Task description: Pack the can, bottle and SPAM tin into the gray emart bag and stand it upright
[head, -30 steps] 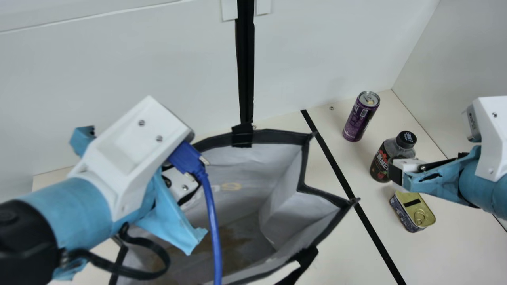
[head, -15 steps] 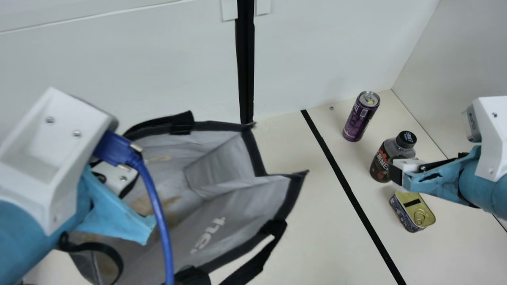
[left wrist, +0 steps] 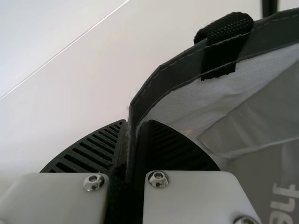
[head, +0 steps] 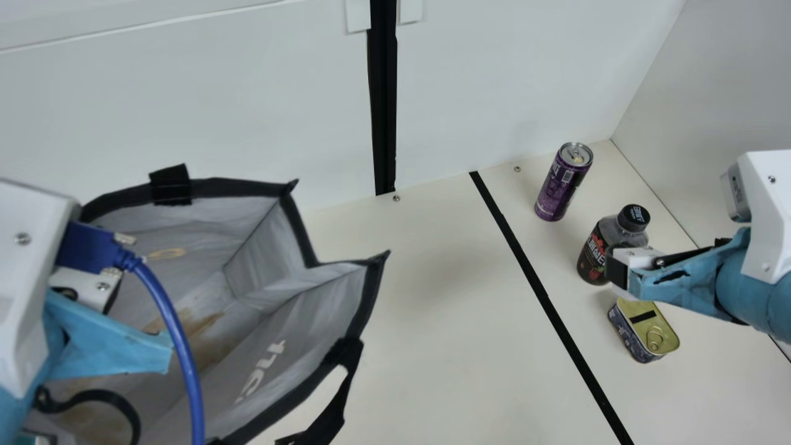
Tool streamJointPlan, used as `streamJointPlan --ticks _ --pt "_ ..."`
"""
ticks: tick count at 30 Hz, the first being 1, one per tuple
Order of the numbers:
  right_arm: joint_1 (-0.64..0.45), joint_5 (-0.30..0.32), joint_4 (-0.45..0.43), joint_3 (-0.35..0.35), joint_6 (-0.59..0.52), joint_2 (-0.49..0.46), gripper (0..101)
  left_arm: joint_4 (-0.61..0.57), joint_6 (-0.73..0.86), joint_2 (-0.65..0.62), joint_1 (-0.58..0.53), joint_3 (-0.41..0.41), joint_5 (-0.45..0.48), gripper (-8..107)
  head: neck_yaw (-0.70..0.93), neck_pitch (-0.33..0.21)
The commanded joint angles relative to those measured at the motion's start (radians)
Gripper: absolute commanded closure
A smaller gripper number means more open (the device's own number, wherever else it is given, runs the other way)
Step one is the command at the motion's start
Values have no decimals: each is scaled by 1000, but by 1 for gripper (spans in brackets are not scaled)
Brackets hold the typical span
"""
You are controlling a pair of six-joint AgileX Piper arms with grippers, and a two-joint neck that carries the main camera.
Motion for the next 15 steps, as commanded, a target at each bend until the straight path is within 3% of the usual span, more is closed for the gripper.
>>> streamJointPlan --ticks 1,8,15 --pt "0 0 0 0 0 0 6 104 -67 -10 -6 60 2 107 -1 -23" --pt "0 0 0 0 0 0 6 210 -193 -29 -27 186 2 107 -1 -23" --pt "0 0 0 0 0 0 6 231 -293 -24 -56 277 2 107 -1 -23"
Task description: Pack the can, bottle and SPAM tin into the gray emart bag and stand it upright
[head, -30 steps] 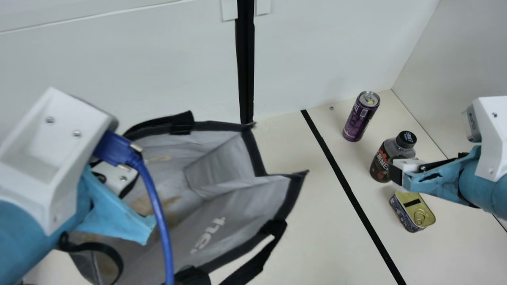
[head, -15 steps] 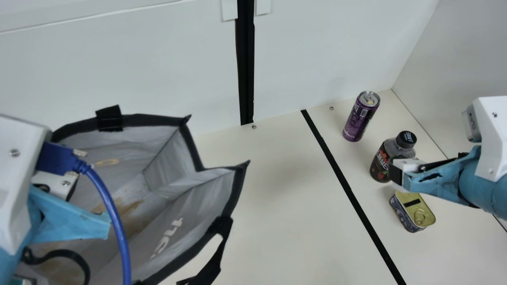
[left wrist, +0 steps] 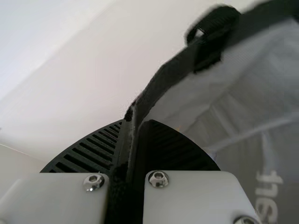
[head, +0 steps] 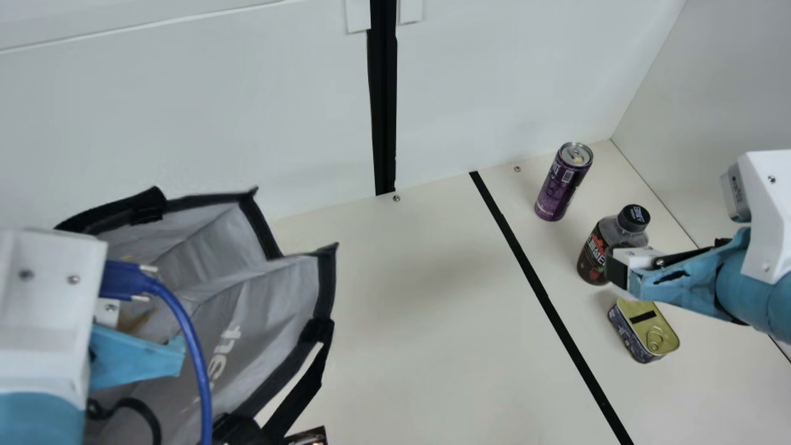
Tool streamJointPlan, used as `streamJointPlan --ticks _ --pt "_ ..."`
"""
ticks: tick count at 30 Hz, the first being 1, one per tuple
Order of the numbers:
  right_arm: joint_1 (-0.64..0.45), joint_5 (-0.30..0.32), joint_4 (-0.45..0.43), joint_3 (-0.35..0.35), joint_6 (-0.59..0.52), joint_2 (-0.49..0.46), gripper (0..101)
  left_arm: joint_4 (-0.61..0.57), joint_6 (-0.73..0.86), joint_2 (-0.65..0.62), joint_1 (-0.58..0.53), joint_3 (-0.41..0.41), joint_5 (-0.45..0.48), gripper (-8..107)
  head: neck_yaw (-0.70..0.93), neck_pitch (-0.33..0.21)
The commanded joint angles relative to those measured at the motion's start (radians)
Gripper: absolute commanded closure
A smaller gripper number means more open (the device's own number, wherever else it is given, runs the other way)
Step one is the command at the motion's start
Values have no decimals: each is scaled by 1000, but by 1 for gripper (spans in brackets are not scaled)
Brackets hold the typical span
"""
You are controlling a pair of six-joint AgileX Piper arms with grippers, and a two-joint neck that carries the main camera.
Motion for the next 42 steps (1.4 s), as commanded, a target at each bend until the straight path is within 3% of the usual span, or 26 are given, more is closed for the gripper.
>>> streamJointPlan --ticks 1,15,35,42 --pt "0 0 0 0 0 0 6 -2 -35 5 -8 26 2 107 -1 -23" --pt "0 0 0 0 0 0 6 -120 -150 52 -111 76 2 107 -1 -23" --pt "0 0 0 0 0 0 6 -324 -298 73 -230 23 0 107 -1 -23" --pt "0 0 0 0 0 0 6 -415 -327 50 -163 97 -117 107 -1 -23"
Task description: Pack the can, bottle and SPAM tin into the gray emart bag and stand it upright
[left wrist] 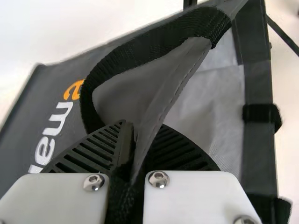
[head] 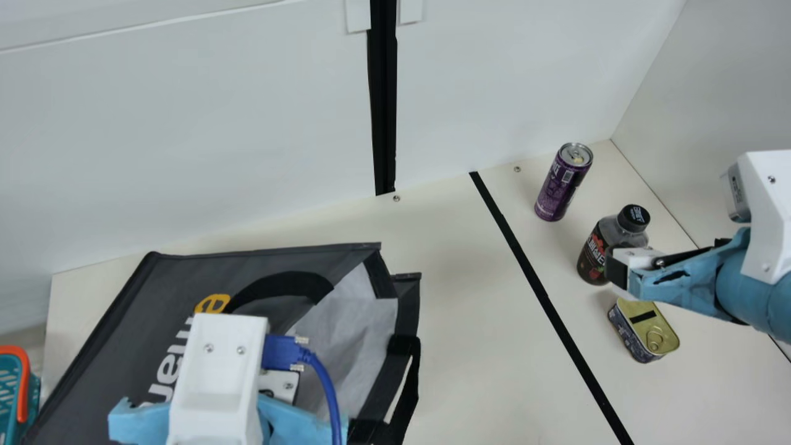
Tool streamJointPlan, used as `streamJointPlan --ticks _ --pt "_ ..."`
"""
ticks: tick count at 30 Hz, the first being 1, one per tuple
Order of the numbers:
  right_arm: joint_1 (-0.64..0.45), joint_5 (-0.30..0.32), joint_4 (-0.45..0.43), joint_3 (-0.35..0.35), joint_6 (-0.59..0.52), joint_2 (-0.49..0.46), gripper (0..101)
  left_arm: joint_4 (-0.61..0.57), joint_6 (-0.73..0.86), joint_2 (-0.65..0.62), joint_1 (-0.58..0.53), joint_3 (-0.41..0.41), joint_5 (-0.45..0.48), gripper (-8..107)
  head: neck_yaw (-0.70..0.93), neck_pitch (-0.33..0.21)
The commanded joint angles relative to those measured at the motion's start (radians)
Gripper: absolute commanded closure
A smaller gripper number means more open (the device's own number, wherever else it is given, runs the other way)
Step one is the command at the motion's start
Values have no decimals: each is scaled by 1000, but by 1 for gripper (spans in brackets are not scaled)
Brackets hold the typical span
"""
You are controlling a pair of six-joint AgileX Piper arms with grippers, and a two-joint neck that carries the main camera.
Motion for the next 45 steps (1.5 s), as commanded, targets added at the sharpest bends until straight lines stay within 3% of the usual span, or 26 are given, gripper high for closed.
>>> streamJointPlan --ticks 1,15,31,45 --pt "0 0 0 0 0 0 6 -29 -4 -6 24 31 -51 107 -1 -23" --pt "0 0 0 0 0 0 6 -146 20 -44 178 188 -290 107 -1 -23" --pt "0 0 0 0 0 0 6 -363 157 -36 309 230 -483 107 -1 -23" --pt "0 0 0 0 0 0 6 -588 301 -29 399 265 -578 107 -1 -23"
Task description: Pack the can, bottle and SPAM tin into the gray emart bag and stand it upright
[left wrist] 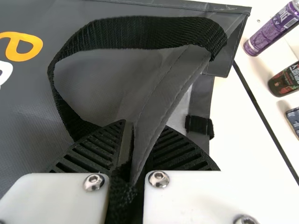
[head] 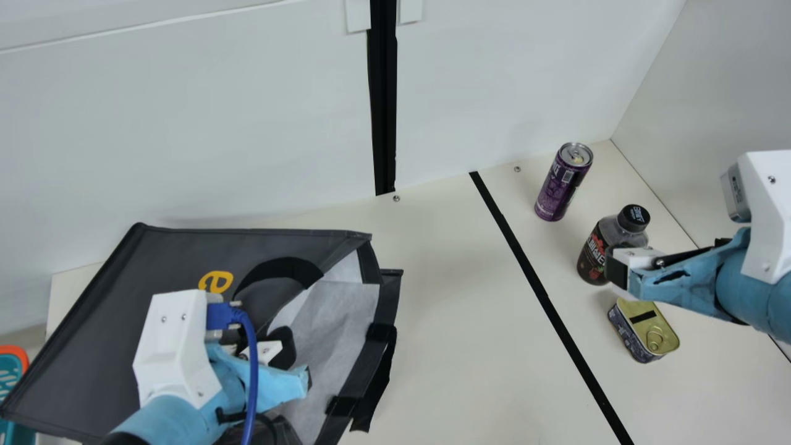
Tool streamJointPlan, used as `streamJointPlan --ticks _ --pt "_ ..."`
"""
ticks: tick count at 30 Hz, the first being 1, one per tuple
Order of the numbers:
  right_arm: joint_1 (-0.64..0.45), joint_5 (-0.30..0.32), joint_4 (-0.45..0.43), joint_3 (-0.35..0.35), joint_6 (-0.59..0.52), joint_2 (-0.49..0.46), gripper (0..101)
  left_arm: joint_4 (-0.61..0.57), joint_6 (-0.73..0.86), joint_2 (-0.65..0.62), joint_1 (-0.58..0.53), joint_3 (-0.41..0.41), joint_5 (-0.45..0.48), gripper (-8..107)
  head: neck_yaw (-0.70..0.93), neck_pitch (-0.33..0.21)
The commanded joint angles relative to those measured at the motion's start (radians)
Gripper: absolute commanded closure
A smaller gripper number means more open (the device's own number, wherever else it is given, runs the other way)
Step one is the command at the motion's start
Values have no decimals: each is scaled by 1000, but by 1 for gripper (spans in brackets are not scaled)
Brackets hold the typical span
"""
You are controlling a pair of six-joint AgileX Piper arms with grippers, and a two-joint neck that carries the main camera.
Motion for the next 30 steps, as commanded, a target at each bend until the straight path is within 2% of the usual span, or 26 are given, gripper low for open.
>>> streamJointPlan --ticks 1,12,30 --pt "0 0 0 0 0 0 6 -32 19 1 9 2 -8 107 -1 -21" --pt "0 0 0 0 0 0 6 -120 93 6 51 9 -32 107 -1 -21" --pt "0 0 0 0 0 0 6 -161 142 19 86 1 -39 107 -1 -21"
